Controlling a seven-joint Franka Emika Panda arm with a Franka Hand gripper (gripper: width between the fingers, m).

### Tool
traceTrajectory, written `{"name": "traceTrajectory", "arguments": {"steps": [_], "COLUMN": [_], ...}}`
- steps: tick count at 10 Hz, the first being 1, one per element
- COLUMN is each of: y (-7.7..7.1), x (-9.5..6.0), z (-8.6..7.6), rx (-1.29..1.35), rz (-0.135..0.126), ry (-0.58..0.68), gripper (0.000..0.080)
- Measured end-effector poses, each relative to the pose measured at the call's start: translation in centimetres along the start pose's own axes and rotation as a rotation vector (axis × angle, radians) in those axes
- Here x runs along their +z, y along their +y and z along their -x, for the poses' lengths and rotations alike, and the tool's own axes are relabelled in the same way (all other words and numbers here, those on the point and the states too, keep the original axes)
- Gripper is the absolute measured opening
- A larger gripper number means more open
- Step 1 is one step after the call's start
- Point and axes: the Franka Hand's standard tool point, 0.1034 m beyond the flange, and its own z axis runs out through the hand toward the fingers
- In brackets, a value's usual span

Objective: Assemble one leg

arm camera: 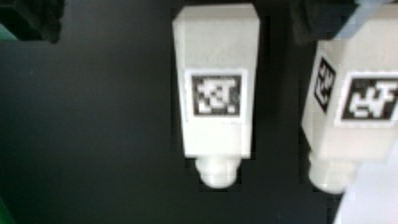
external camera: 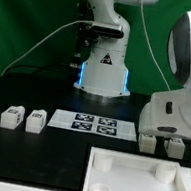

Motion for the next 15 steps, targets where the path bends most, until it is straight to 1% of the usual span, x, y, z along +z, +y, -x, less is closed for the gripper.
{"name": "traceTrajectory", "arguments": {"steps": [2,4,5,7,8,9,10,11,15], "y": [0.1,0.4,0.3,0.2,0.2,0.2,0.2,0.2,0.2], "x": [1.7,2.6,3.1,3.4,3.4,3.4,3.4,3.4,3.4], "z": [0.0,0.2,0.1,0.1,0.1,0.1,0.1,0.1,0.1], "rx": [0.002,0.008,0.007,0.005,0.006,0.006,0.006,0.006,0.006], "rz": [0.007,0.01,0.014,0.016,0.016,0.016,0.016,0.016,0.016], "ry": [-0.018,-0.032,-0.032,-0.035,-0.035,-0.035,-0.035,-0.035,-0.035], "gripper": [0.0649,0.0649,0.0649,0.0649,0.0534,0.0399,0.0399,0.0291,0.0291]}}
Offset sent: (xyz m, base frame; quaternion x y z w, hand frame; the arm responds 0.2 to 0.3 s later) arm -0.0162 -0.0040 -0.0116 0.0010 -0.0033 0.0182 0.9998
